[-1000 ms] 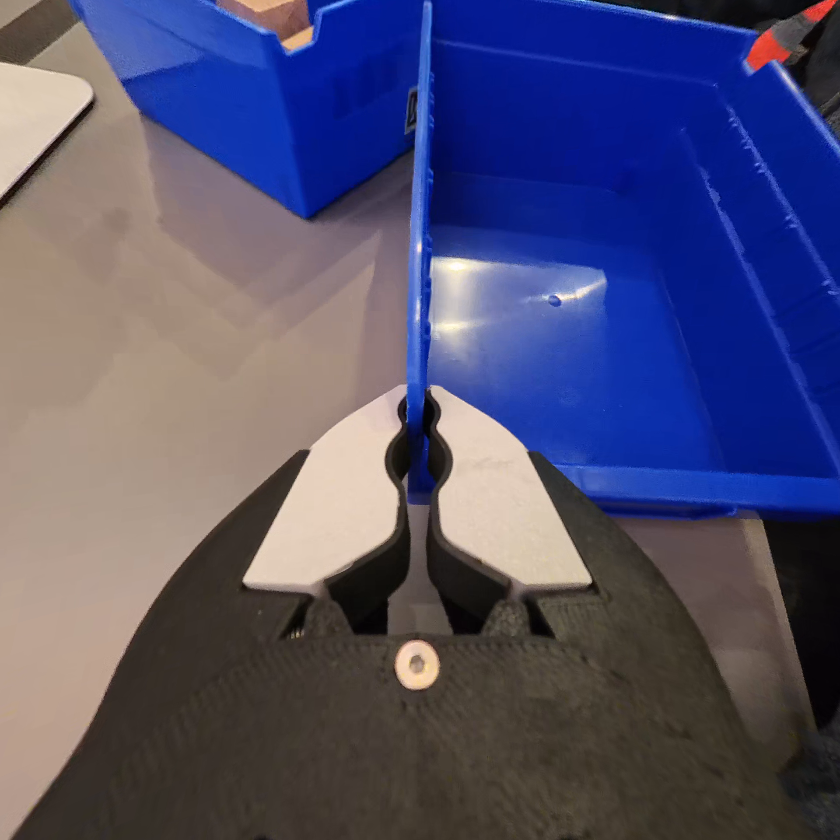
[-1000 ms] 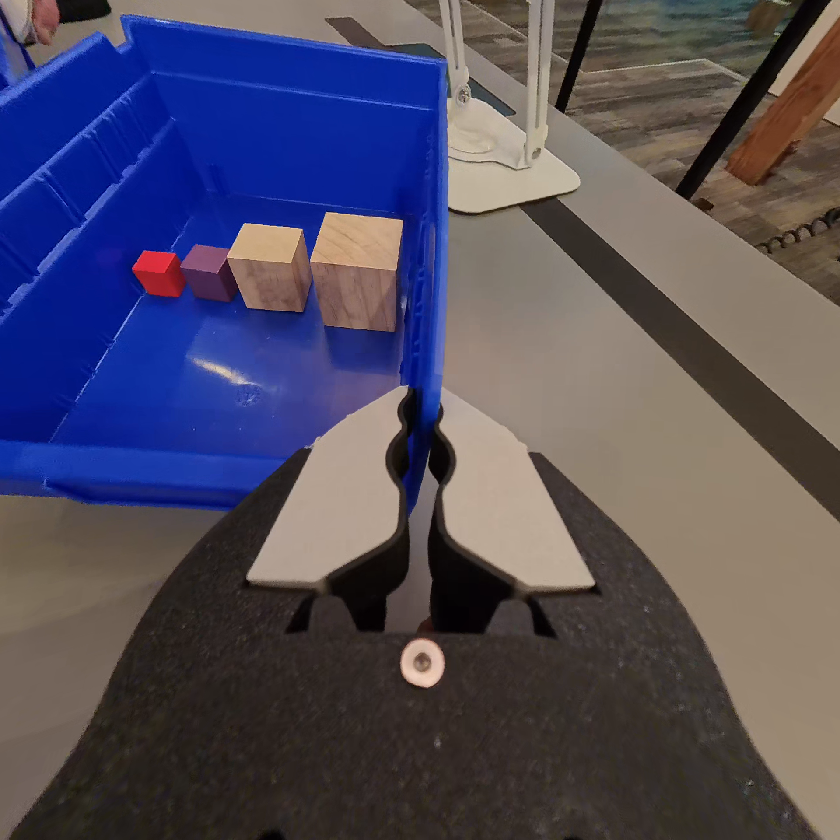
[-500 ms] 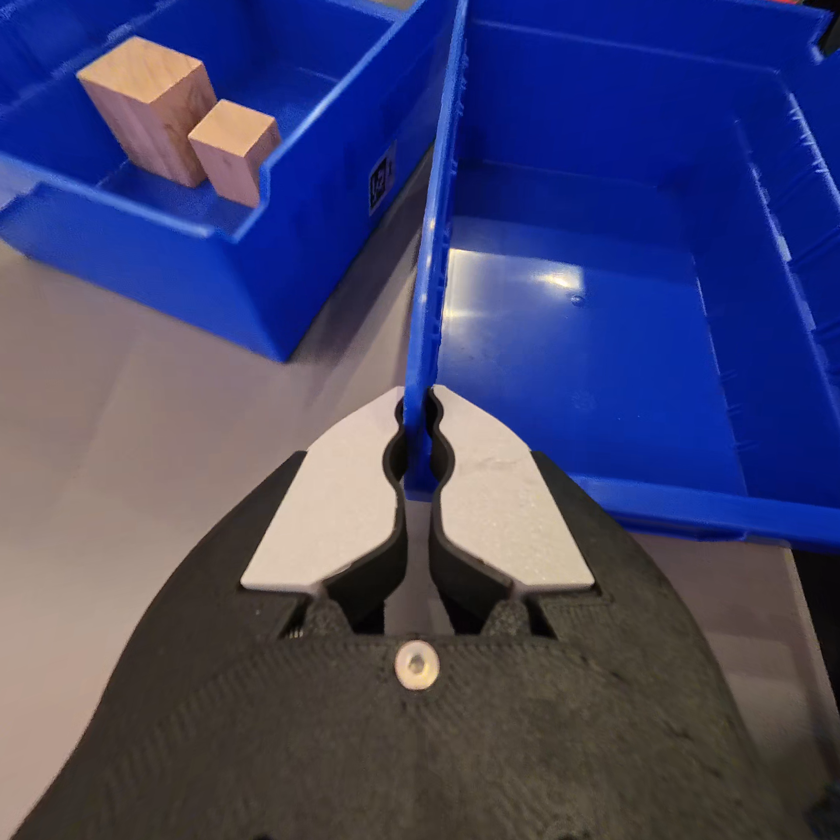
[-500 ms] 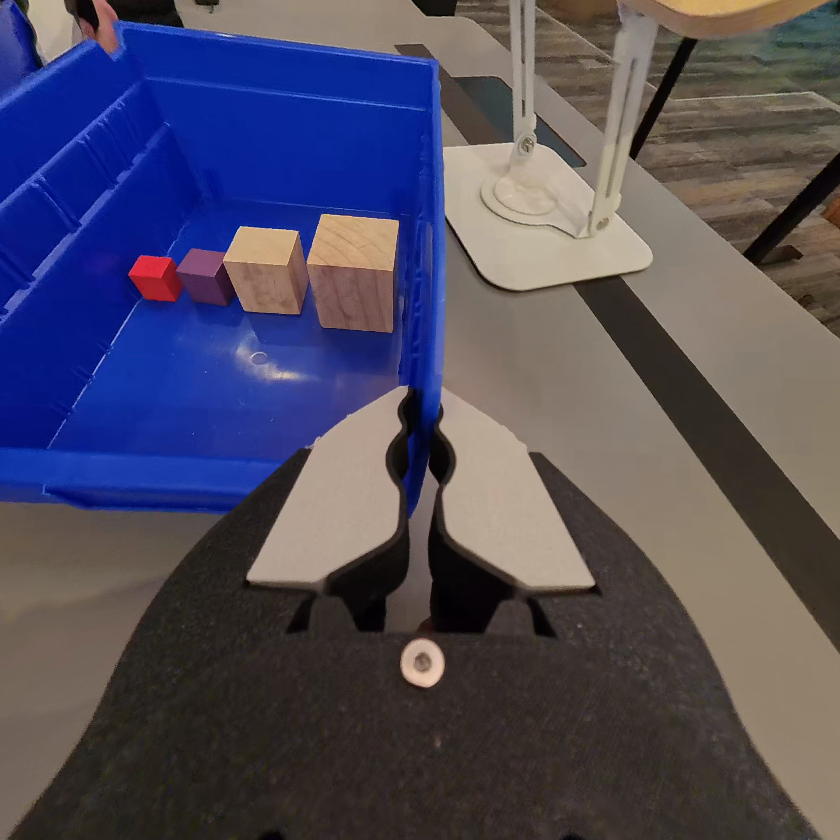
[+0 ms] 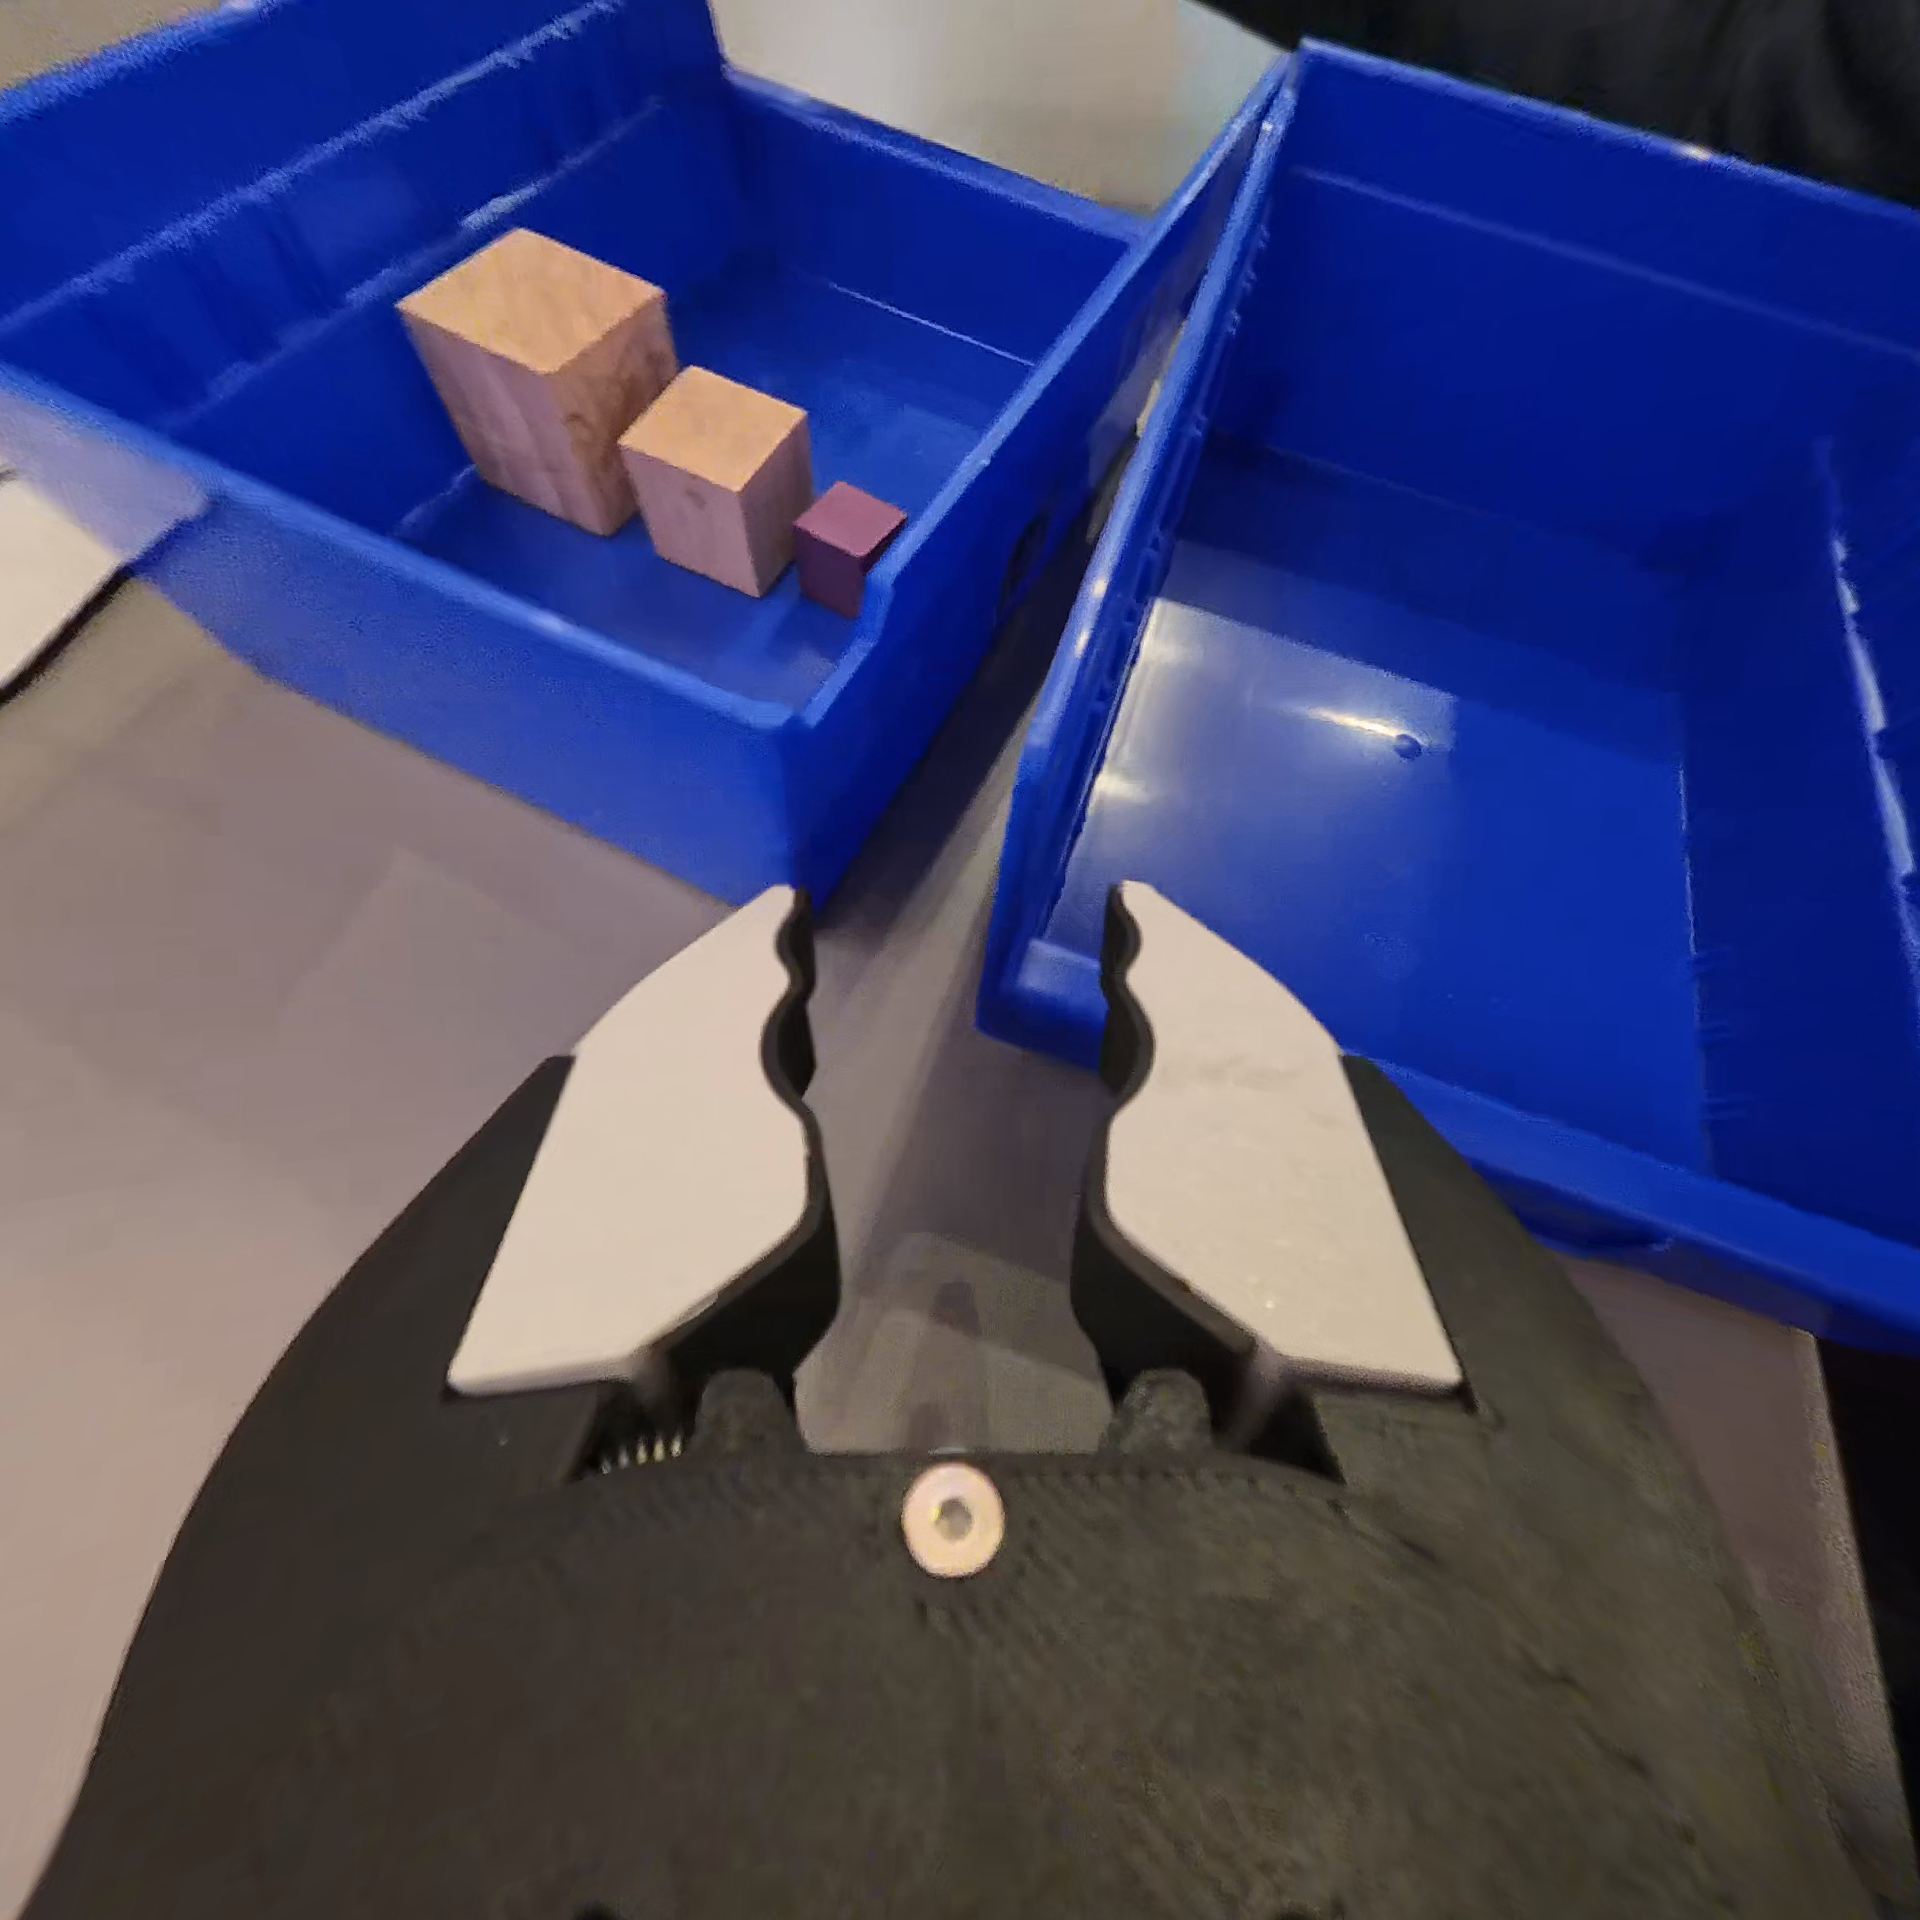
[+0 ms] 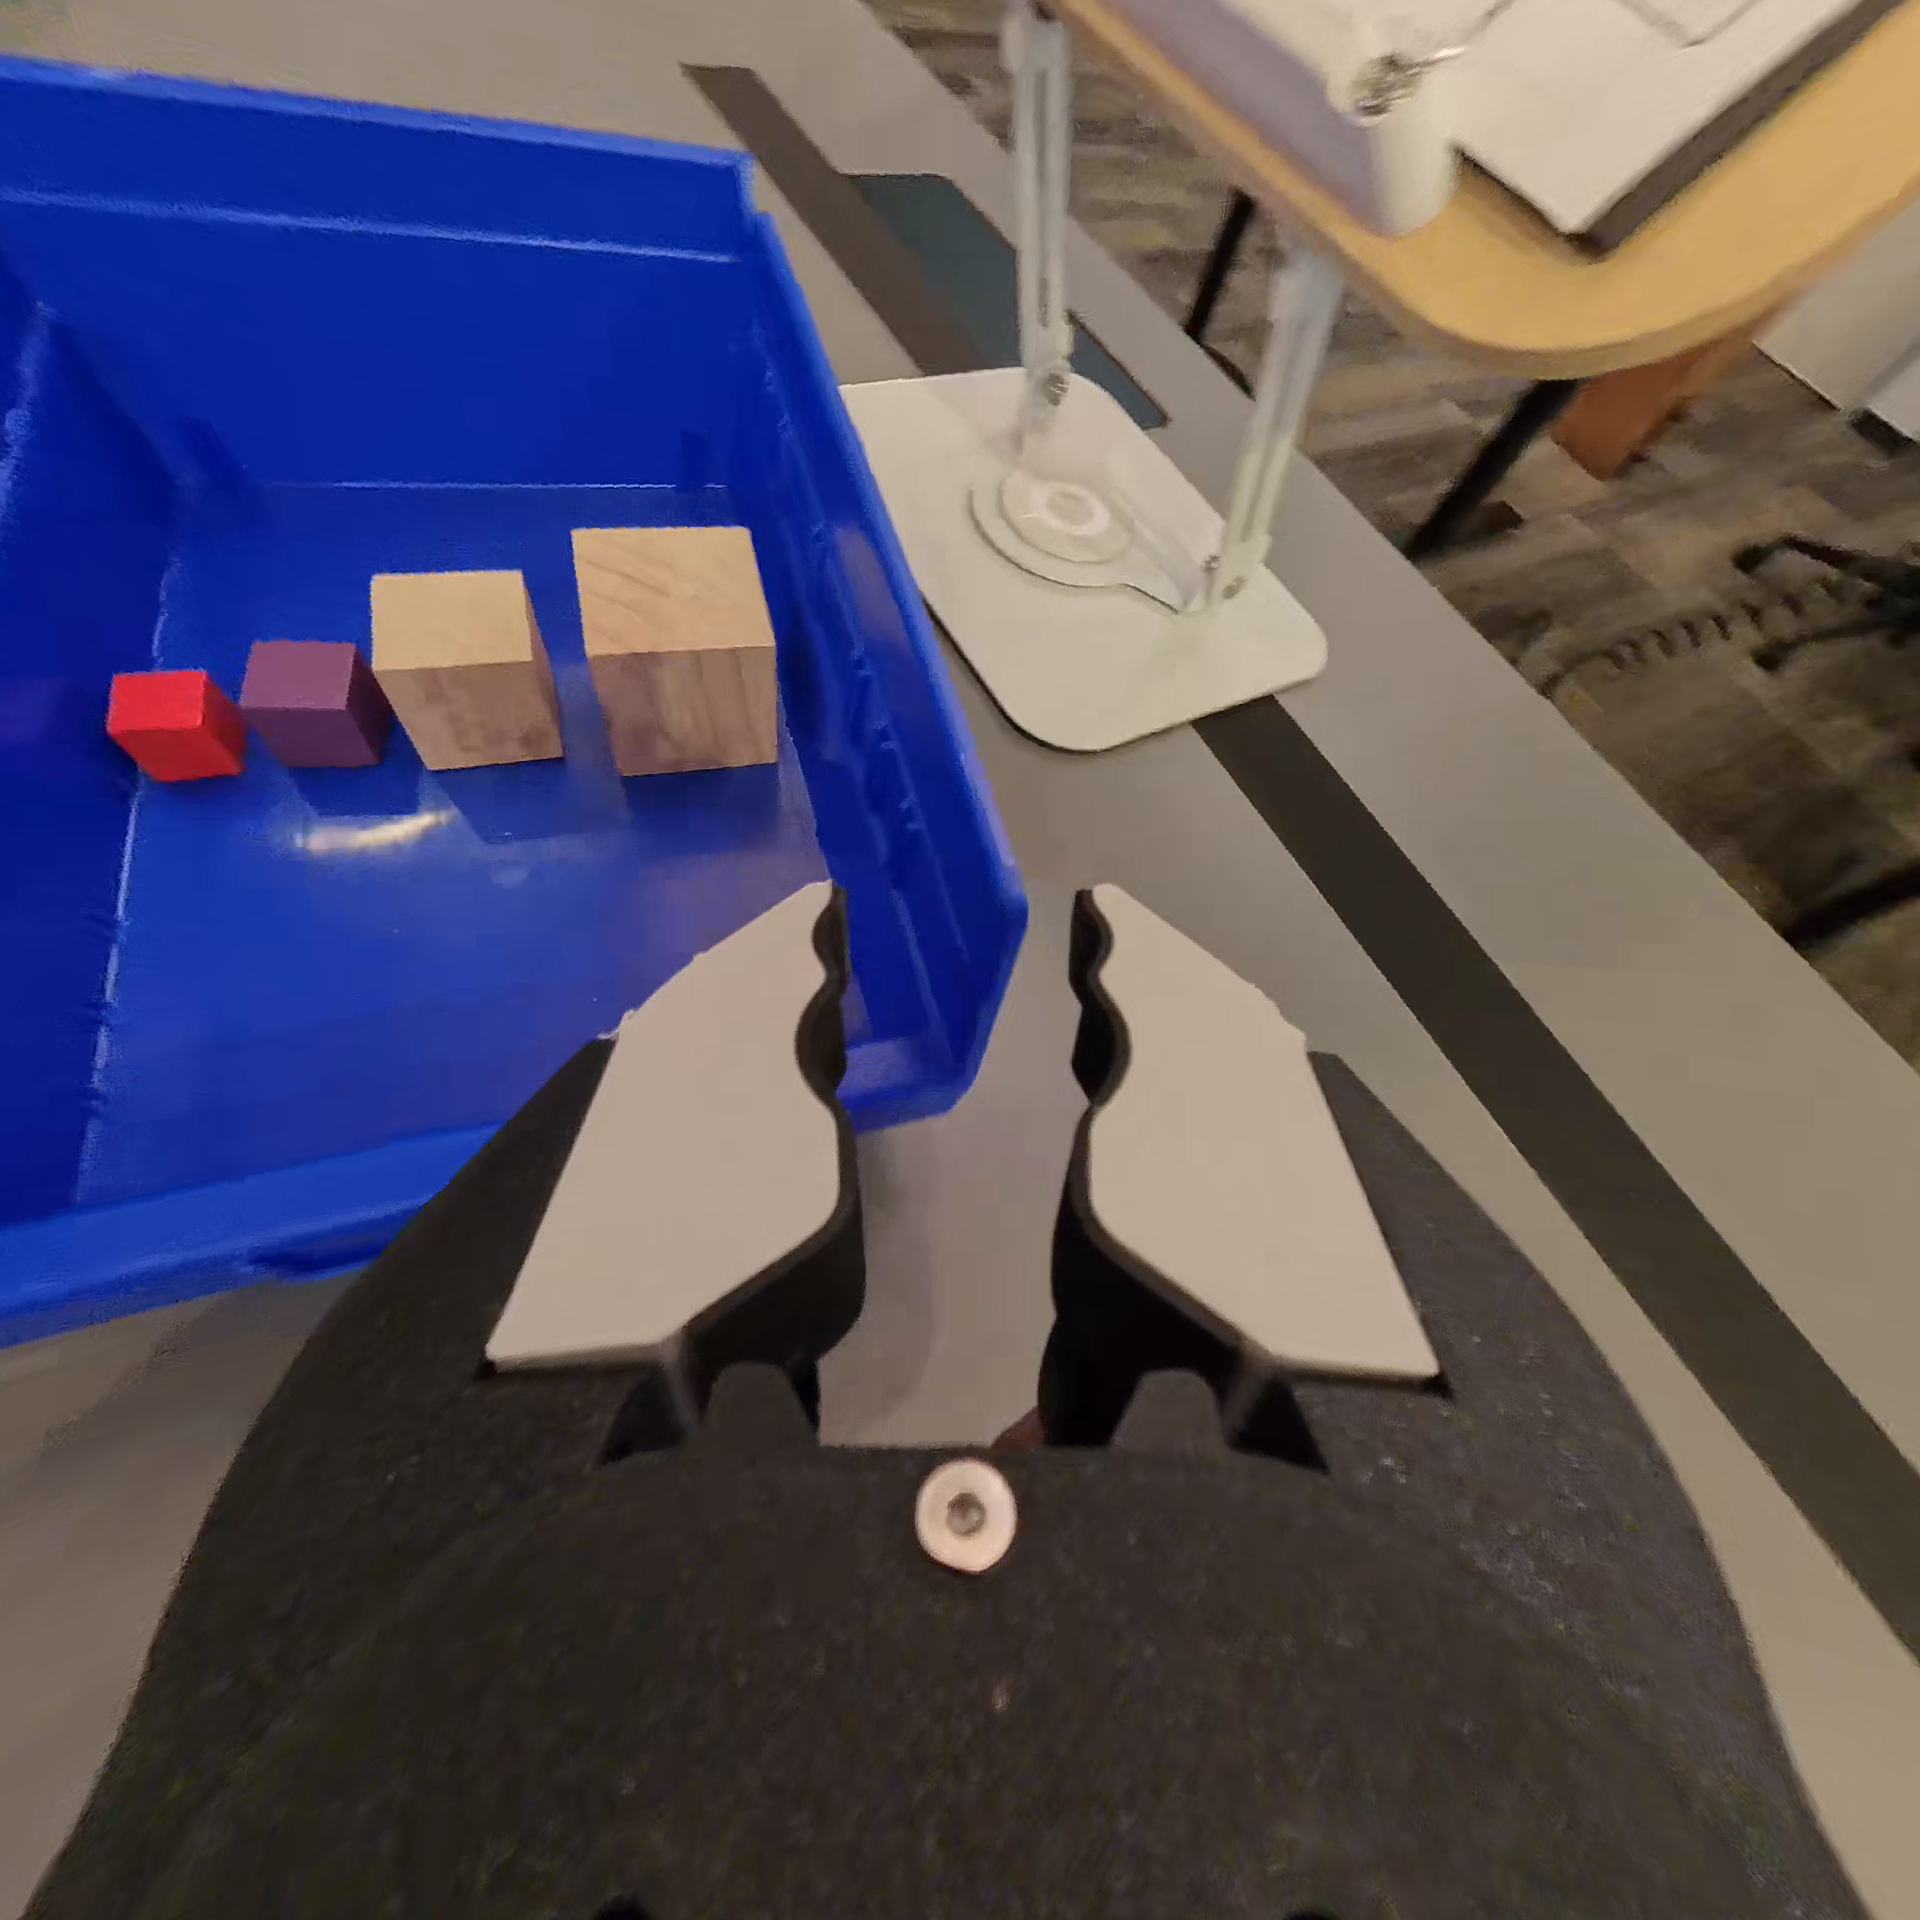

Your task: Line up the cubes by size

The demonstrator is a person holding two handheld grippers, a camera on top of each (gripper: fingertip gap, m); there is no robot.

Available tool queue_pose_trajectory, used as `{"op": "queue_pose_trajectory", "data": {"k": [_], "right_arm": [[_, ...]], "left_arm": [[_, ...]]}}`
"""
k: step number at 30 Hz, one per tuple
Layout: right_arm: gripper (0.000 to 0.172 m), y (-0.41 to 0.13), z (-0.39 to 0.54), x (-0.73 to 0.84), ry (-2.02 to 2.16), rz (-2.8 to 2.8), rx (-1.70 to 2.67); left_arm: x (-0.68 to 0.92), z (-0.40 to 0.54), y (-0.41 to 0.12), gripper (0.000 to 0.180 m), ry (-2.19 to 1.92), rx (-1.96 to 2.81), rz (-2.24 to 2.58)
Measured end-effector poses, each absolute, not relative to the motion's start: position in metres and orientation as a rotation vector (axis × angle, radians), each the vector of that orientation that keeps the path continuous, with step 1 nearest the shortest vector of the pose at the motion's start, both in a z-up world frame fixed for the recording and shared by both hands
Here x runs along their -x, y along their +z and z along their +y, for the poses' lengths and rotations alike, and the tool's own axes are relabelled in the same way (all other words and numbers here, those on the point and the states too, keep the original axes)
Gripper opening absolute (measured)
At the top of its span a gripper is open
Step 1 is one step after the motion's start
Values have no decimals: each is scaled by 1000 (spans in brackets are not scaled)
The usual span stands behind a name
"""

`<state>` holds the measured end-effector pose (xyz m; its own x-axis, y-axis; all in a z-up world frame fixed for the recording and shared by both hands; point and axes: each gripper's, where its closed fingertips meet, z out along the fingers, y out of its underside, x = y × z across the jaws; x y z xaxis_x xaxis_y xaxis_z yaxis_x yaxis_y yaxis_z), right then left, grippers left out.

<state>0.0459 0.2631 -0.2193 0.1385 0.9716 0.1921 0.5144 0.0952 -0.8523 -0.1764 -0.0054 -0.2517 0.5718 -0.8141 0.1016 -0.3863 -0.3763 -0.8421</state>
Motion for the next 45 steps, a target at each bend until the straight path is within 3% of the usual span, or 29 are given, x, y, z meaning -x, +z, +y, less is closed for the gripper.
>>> {"op": "queue_pose_trajectory", "data": {"k": [5,11,18,23,29,33,45], "right_arm": [[46,-180,207,-89,688,-1310,1655],[57,-178,102,-111,781,-1214,1815],[65,-201,36,-100,766,-1228,1933],[54,-219,25,-94,695,-1293,1977],[28,-231,34,-99,548,-1377,1983],[22,-233,33,-98,589,-1402,1981],[17,-232,58,-118,493,-1511,1967]], "left_arm": [[213,12,-212,82,-551,1979,687],[218,58,-191,81,-428,2052,405],[195,88,-216,71,-331,2193,339],[187,91,-235,63,-304,2310,335],[183,91,-238,33,-338,2377,314],[192,92,-238,17,-263,2401,329],[248,93,-240,8,-108,2454,265]]}}
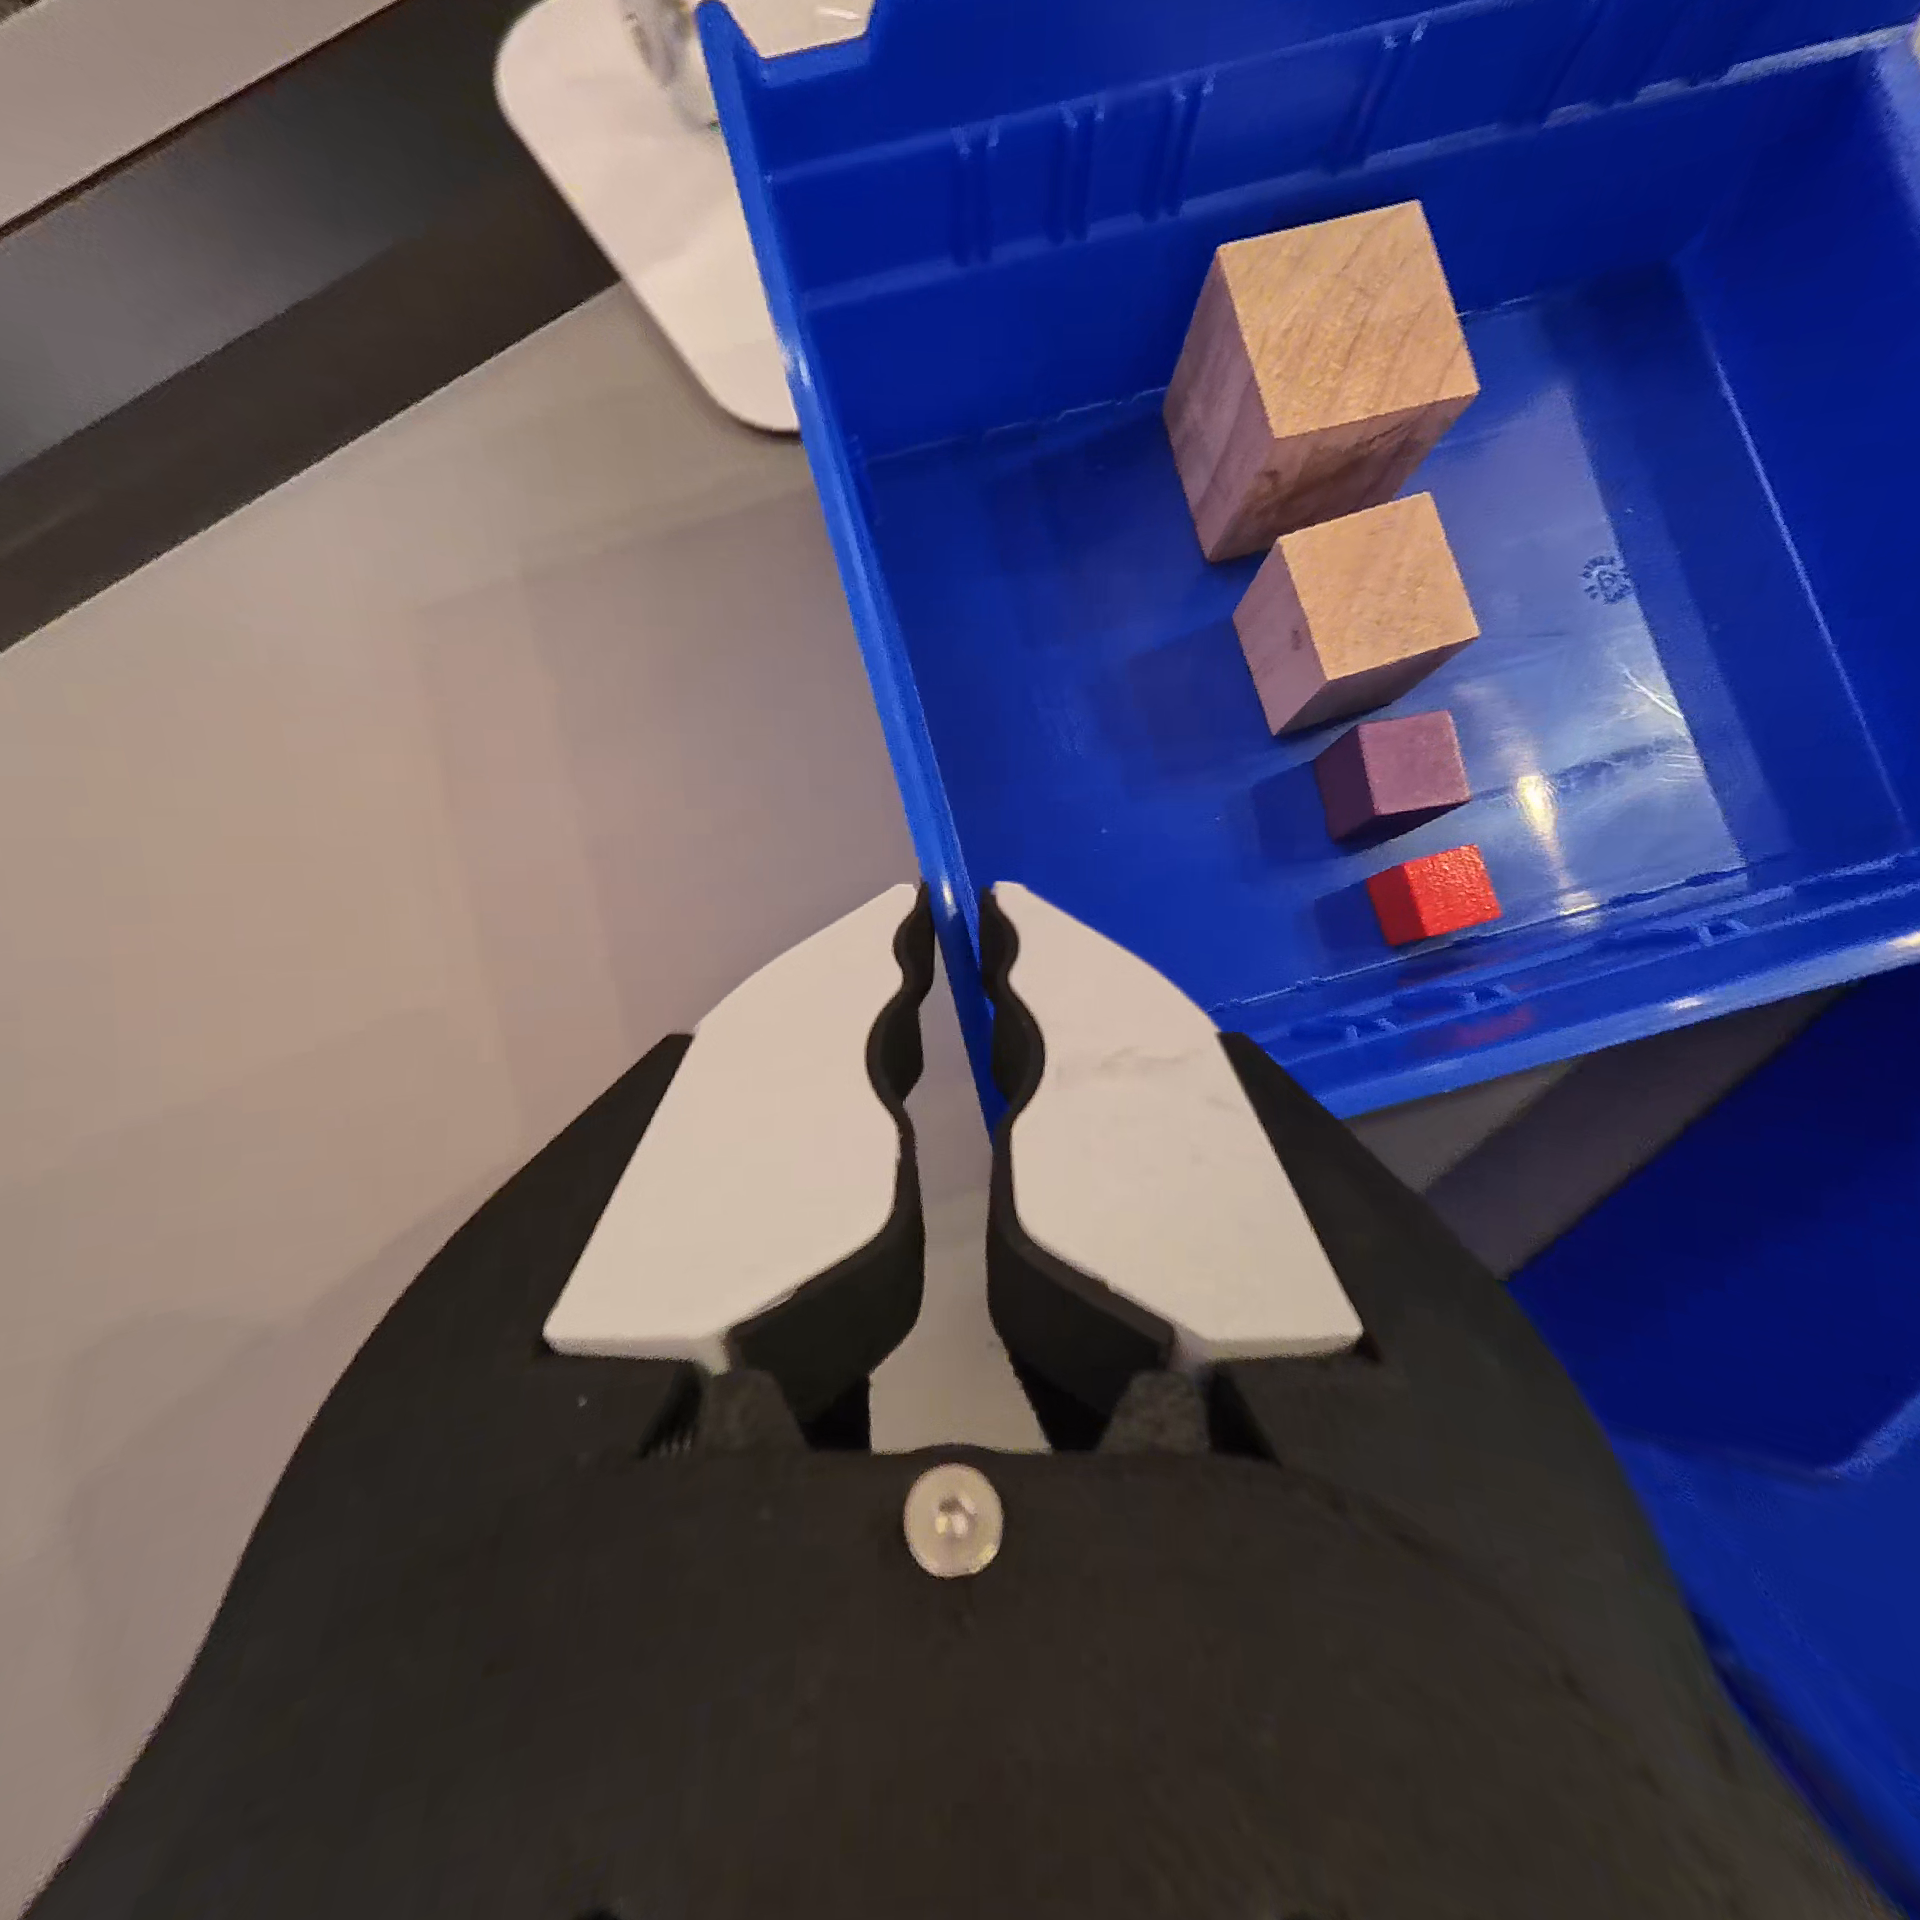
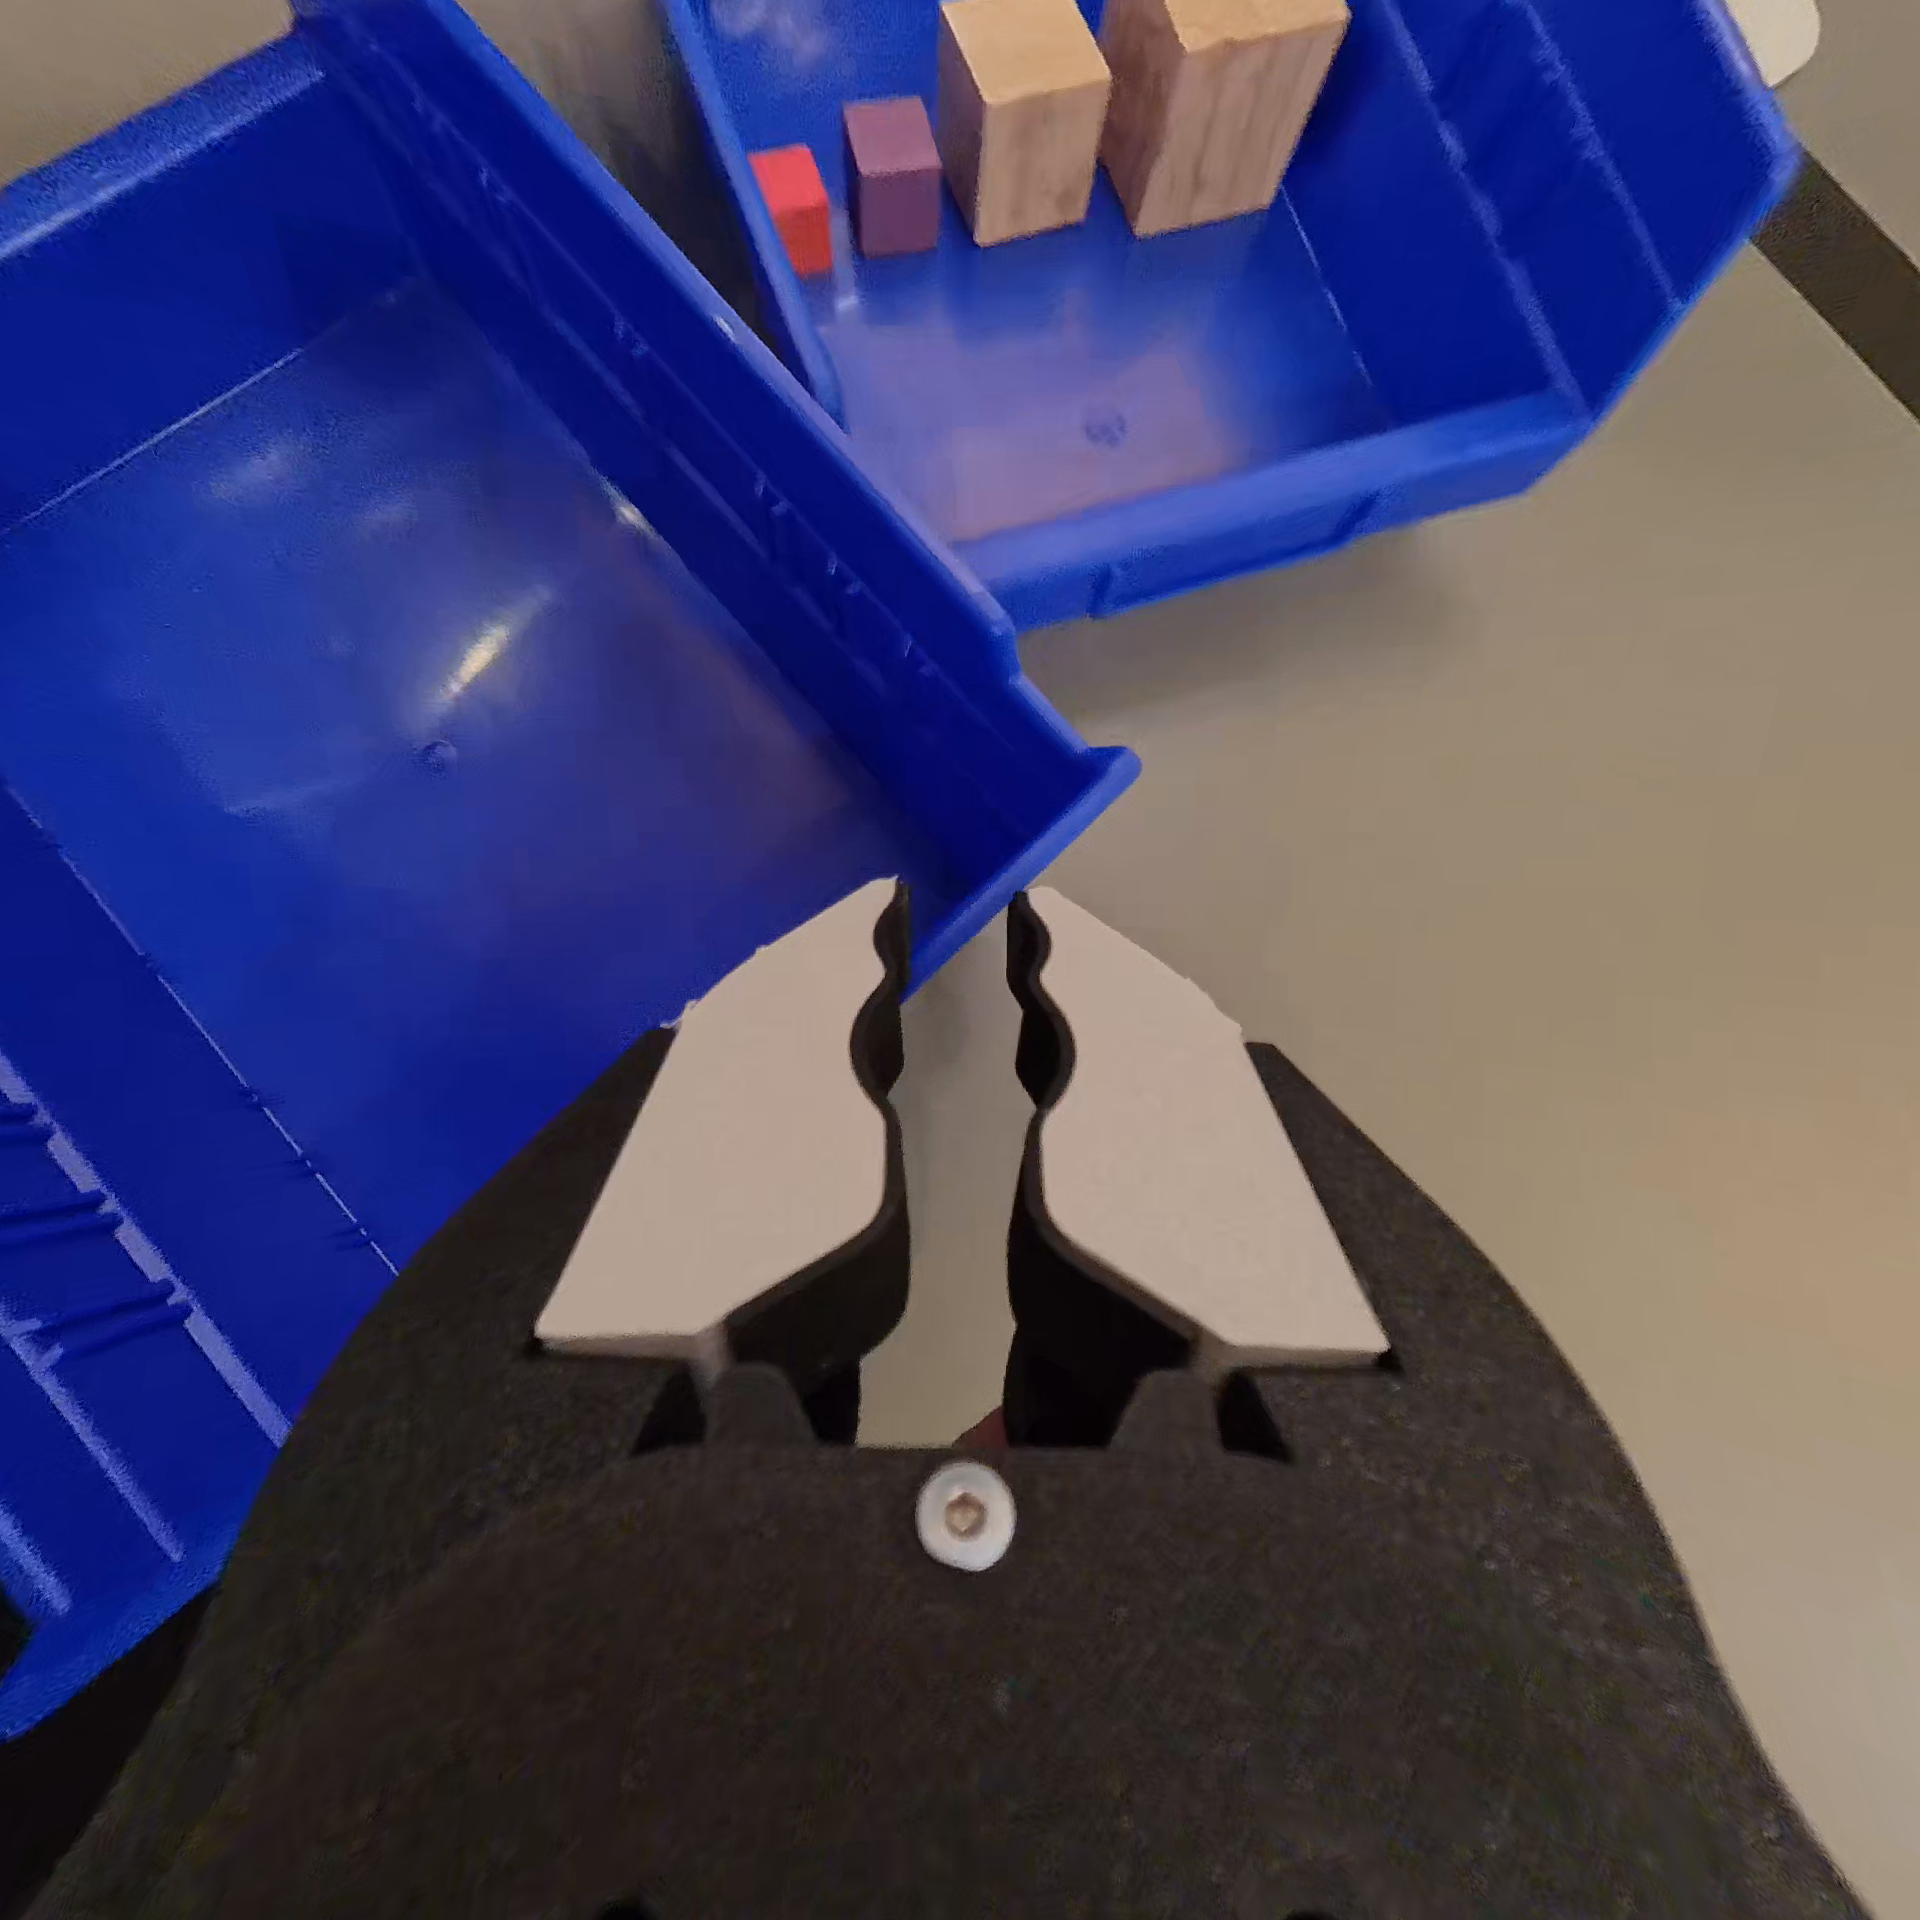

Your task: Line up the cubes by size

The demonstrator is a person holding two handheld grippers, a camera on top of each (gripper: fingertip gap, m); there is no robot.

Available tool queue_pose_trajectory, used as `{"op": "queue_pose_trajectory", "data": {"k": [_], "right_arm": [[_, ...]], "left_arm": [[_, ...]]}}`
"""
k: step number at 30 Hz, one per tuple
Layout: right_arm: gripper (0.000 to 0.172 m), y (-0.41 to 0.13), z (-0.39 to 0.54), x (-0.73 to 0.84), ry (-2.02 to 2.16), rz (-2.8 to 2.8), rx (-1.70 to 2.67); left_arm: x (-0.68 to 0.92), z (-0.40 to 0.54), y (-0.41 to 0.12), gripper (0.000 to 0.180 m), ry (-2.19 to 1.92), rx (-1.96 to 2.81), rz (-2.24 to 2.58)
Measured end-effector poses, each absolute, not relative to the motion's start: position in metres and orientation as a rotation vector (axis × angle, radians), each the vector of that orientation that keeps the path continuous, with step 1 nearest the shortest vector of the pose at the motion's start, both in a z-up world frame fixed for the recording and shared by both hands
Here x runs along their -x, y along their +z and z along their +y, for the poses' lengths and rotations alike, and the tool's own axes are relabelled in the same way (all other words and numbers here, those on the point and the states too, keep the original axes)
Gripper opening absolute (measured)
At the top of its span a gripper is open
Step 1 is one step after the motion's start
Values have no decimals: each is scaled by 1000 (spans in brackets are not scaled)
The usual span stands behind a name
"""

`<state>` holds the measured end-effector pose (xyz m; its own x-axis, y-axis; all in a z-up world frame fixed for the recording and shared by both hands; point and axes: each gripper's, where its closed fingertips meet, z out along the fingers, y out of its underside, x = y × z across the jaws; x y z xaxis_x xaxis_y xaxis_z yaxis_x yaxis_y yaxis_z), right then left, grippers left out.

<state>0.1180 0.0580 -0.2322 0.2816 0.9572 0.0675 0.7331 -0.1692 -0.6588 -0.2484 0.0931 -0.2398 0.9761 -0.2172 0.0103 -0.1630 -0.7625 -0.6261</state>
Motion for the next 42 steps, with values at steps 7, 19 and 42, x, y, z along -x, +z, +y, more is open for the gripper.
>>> {"op": "queue_pose_trajectory", "data": {"k": [7,19,42], "right_arm": [[15,-232,86,-144,399,-1554,1974],[15,-232,161,-180,222,-1710,1898],[13,-232,314,-165,-12,-2150,1519]], "left_arm": [[296,84,-241,7,-37,2490,260],[380,62,-242,8,86,2552,357],[483,103,-240,13,507,2615,979]]}}
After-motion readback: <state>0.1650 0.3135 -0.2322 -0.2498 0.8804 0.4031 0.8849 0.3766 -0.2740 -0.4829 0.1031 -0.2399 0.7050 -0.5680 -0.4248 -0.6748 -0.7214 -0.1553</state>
